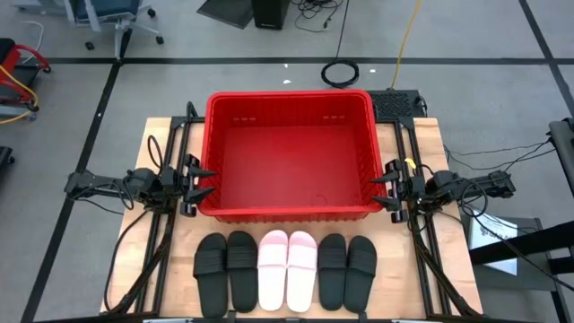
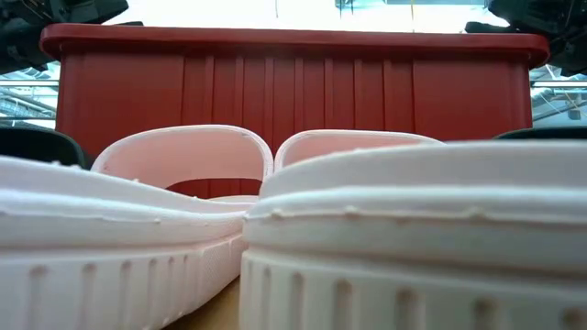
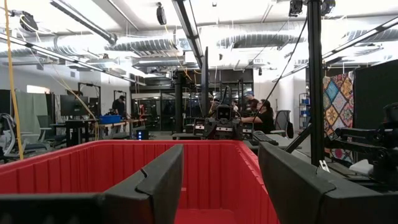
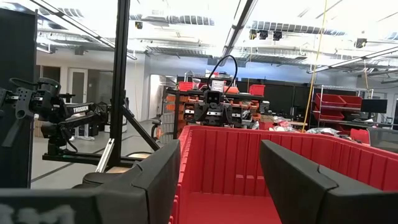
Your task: Pick and place slides into bin
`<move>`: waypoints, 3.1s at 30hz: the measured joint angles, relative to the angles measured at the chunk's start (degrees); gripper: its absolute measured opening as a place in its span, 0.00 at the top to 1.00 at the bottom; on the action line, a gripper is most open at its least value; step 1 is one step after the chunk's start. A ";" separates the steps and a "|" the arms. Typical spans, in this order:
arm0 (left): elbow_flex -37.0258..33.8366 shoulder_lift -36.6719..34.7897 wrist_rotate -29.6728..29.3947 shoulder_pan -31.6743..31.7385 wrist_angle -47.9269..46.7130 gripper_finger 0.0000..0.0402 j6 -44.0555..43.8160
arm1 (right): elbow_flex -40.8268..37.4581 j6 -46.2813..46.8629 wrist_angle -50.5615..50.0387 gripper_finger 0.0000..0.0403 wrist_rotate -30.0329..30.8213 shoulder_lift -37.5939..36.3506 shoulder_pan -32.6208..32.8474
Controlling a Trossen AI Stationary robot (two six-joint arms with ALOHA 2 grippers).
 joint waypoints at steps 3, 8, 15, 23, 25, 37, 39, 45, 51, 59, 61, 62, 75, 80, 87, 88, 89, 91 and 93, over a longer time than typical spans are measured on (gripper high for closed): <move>-0.01 0.01 -0.01 0.00 0.00 0.47 0.01 | 0.00 0.01 0.00 0.48 0.01 0.00 0.00; -0.01 0.01 -0.02 0.00 0.00 0.47 0.02 | -0.01 0.00 0.00 0.48 0.01 -0.01 -0.01; -0.01 0.02 -0.02 0.00 0.00 0.47 0.00 | 0.01 0.00 0.00 0.48 0.00 -0.01 0.01; 0.00 0.02 -0.02 0.00 0.00 0.47 0.01 | 0.00 1.34 0.00 0.48 0.00 -0.01 0.00; 0.00 0.02 0.00 0.00 -0.01 0.47 0.00 | 0.00 2.90 0.00 0.48 -0.01 -0.01 -0.01; 0.00 0.02 -0.02 0.00 0.02 0.47 -0.03 | -0.01 5.07 4.81 0.48 -0.01 -0.01 0.01; 0.00 0.00 0.00 0.00 0.02 0.47 -0.27 | -0.01 6.09 4.76 0.48 -0.01 -0.01 0.00; 0.00 0.02 -0.01 0.00 0.17 0.47 -0.16 | 0.01 8.14 3.80 0.48 -0.01 0.01 0.01; 0.00 0.00 0.00 0.00 1.40 0.47 -4.50 | -0.01 7.76 4.08 0.48 0.01 0.01 -0.01; -0.02 0.00 -0.02 0.00 5.91 0.47 -0.18 | -0.01 9.23 8.29 0.48 0.23 0.01 -0.01; -0.02 0.02 0.06 0.00 8.02 0.47 -0.30 | -0.01 9.28 9.76 0.48 0.25 0.01 -0.01; 0.00 -0.02 0.41 0.00 9.01 0.47 -0.33 | -0.01 9.59 10.64 0.48 0.23 0.01 -0.01; 0.00 0.02 -2.18 0.01 10.47 0.47 -4.02 | -0.01 13.61 17.01 0.48 0.24 0.03 0.01; 0.00 0.02 -1.96 0.00 12.32 0.47 -3.24 | -0.01 13.73 20.67 0.48 0.02 0.01 0.01; 0.00 0.00 -6.58 0.00 20.84 0.47 -9.21 | -0.01 14.41 20.69 0.48 -0.07 1.21 0.03; 0.00 0.00 -6.56 0.00 20.91 0.47 -9.83 | -0.01 14.87 21.24 0.48 -0.12 1.53 0.03; 0.00 0.02 -6.54 0.00 20.96 0.47 -10.33 | -0.01 15.29 21.59 0.48 -0.25 1.86 0.03; 0.23 0.02 -6.19 0.00 20.88 0.47 -10.80 | -0.01 15.65 22.61 0.48 -1.80 2.59 0.03; 0.71 0.23 -4.52 0.00 20.89 0.47 -11.73 | 0.00 15.67 24.61 0.48 -3.45 3.51 0.03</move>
